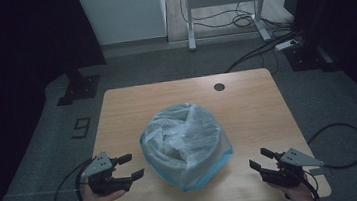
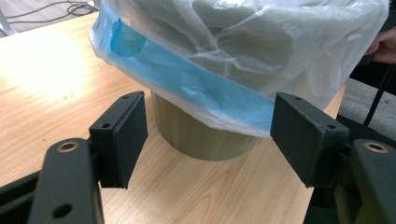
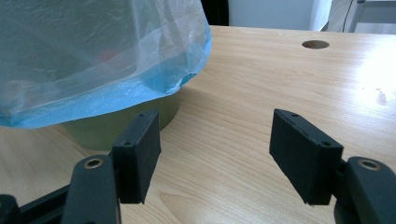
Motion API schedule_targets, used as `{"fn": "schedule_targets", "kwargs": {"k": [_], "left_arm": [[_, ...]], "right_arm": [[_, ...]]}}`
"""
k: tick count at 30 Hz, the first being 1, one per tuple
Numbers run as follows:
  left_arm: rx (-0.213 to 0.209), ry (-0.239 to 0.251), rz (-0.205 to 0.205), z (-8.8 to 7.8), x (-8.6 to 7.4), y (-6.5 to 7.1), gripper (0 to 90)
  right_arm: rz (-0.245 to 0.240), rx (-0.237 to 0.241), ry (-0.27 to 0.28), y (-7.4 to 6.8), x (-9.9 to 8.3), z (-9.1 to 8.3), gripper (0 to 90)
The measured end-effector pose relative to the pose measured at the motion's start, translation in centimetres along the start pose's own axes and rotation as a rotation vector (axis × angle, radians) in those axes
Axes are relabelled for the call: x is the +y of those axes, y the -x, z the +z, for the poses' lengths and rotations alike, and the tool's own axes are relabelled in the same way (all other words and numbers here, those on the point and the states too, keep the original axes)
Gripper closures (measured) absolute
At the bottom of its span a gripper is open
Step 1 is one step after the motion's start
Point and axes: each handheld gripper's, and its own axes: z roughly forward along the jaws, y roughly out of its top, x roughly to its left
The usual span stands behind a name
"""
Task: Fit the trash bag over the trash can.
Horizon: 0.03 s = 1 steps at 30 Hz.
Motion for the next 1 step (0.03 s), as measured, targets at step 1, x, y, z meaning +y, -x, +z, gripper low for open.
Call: {"fn": "schedule_targets", "kwargs": {"k": [1], "left_arm": [[-0.002,0.0,-0.006,0.11,-0.1,-0.1,27.1]], "right_arm": [[-0.001,0.001,-0.001,0.02,0.01,0.04,33.3]]}}
